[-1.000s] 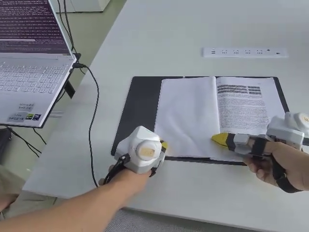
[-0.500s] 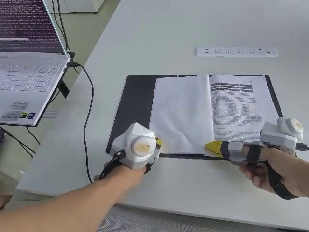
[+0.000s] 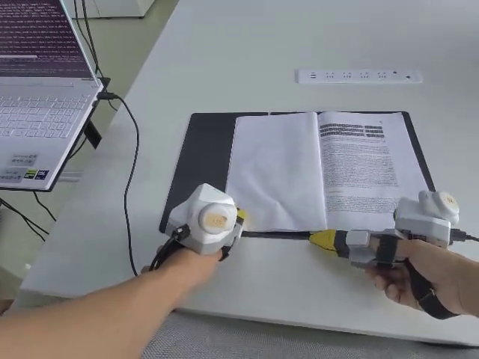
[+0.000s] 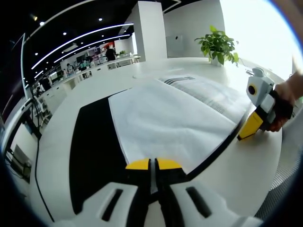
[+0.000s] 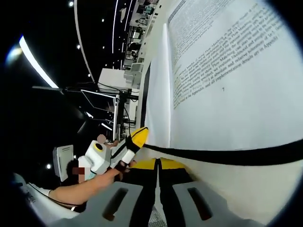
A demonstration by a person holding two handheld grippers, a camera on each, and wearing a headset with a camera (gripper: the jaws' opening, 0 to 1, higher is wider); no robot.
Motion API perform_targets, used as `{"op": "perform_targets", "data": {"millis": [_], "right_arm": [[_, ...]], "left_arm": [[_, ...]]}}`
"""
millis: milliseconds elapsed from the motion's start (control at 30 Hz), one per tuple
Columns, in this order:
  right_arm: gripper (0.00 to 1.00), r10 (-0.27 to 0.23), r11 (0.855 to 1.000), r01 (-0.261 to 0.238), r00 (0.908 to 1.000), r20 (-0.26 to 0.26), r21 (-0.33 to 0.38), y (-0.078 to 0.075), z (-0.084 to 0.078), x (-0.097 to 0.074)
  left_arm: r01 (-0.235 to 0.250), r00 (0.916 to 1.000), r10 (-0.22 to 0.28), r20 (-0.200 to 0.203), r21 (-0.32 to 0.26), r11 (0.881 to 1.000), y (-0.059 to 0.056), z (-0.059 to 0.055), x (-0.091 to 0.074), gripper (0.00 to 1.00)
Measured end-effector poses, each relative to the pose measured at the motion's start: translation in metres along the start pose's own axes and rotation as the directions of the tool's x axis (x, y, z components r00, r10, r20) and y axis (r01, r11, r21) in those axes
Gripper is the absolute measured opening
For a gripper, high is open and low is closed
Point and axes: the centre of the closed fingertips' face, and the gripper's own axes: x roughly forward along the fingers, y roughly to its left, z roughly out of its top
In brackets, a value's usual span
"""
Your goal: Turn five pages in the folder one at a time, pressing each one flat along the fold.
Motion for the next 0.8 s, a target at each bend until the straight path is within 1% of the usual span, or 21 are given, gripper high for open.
{"op": "perform_targets", "data": {"millis": [100, 233, 300, 400, 500, 600, 700, 733, 800], "right_arm": [[0.0, 0.007, 1.0, -0.007, 1.0, -0.003, -0.005, 0.002, -0.002, -0.002], [0.0, 0.021, 1.0, -0.021, 0.9998, 0.006, -0.02, 0.01, -0.002, -0.005], [0.0, 0.03, 0.999, -0.029, 0.9995, 0.012, -0.031, 0.014, -0.002, -0.007], [0.0, 0.03, 0.999, -0.029, 0.999, 0.034, -0.036, 0.018, 0.001, -0.01], [0.0, 0.035, 0.998, -0.032, 0.9982, 0.05, -0.046, 0.024, 0.001, -0.015], [0.0, 0.033, 0.998, -0.03, 0.9972, 0.067, -0.056, 0.029, 0.002, -0.022], [0.0, 0.041, 0.997, -0.034, 0.9943, 0.099, -0.074, 0.037, 0.004, -0.033], [0.0, 0.04, 0.996, -0.032, 0.9939, 0.103, -0.078, 0.038, 0.004, -0.035], [0.0, 0.035, 0.994, -0.024, 0.9939, 0.105, -0.103, 0.043, 0.001, -0.041]], "left_arm": [[-0.003, 1.0, 0.003, 0.0, -0.014, 1.0, 0.0, 0.0, -0.001, 0.02], [-0.004, 1.0, 0.004, -0.004, -0.034, 0.999, 0.0, 0.001, -0.002, 0.02], [0.003, 0.9999, -0.004, -0.01, -0.044, 0.999, -0.001, 0.001, -0.003, 0.04], [-0.001, 0.9997, 0.001, -0.023, -0.035, 0.999, -0.001, 0.0, -0.005, 0.08], [0.004, 0.999, -0.005, -0.044, -0.028, 1.0, -0.002, -0.002, -0.011, 0.12], [0.008, 0.9988, -0.01, -0.049, -0.027, 1.0, -0.003, -0.001, -0.018, 0.13], [0.011, 0.9992, -0.012, -0.039, -0.036, 0.999, -0.003, 0.003, -0.026, 0.14], [0.012, 0.999, -0.014, -0.042, -0.047, 0.999, -0.003, 0.004, -0.028, 0.15], [0.014, 0.9993, -0.016, -0.035, -0.052, 0.999, -0.003, 0.007, -0.033, 0.16]]}}
